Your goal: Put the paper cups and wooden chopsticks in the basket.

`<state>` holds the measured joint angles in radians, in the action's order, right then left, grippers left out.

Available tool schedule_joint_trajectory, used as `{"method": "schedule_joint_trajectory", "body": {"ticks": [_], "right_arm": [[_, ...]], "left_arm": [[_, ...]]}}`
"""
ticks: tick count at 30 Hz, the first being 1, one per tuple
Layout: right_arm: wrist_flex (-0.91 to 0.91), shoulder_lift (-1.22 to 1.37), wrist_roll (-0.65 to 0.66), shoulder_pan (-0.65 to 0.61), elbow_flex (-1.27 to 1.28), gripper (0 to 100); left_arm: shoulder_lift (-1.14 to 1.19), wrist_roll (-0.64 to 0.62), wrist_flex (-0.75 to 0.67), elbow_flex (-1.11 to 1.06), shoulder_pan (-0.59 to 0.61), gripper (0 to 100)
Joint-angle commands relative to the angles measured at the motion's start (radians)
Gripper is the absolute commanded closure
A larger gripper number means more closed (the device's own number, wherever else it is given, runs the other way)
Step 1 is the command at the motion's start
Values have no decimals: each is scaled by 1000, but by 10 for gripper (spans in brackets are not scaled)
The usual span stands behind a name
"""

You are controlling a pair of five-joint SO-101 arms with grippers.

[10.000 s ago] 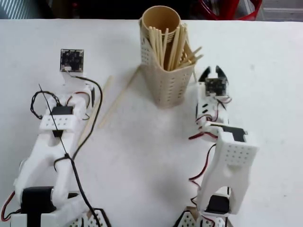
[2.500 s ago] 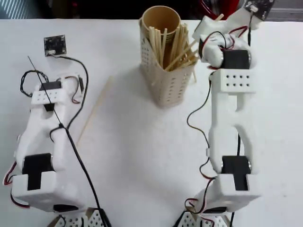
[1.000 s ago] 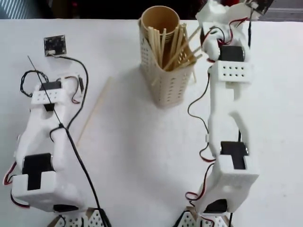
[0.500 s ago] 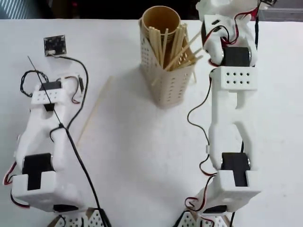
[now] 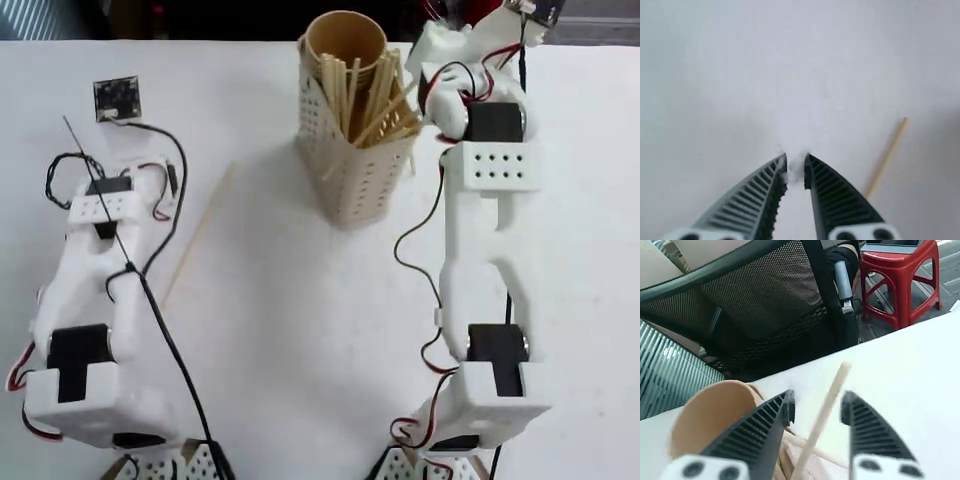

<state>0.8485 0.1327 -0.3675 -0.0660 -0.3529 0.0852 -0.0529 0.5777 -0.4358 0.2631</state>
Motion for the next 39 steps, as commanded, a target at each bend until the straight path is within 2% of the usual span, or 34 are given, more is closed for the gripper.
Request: {"method": "schedule_joint_trajectory", "body": {"ticks": [1, 4, 9, 11, 15, 16, 18, 27, 39], "right_arm": [[-2, -13, 9, 7, 15, 660], [-2, -13, 9, -8, 17, 634], [-4, -12, 9, -15, 18, 685], [-4, -12, 9, -8, 18, 752], [-67, -12, 12, 10, 18, 971], [-90, -12, 11, 13, 20, 995], [-110, -13, 12, 16, 17, 969], [-90, -41, 20, 36, -8, 982], [-71, -77, 21, 130, -224, 982]], "left_arm": [[-7, 0, -34, 6, -4, 916], [-7, 0, -34, 6, -4, 916], [-7, 0, -32, 6, -4, 916], [-7, 0, -32, 6, -4, 916], [-7, 0, -32, 6, -4, 916], [-7, 0, -32, 6, -4, 916], [-7, 0, -32, 6, -4, 916], [-7, 0, -34, 6, -4, 915], [-7, 0, -34, 6, -4, 915]]}}
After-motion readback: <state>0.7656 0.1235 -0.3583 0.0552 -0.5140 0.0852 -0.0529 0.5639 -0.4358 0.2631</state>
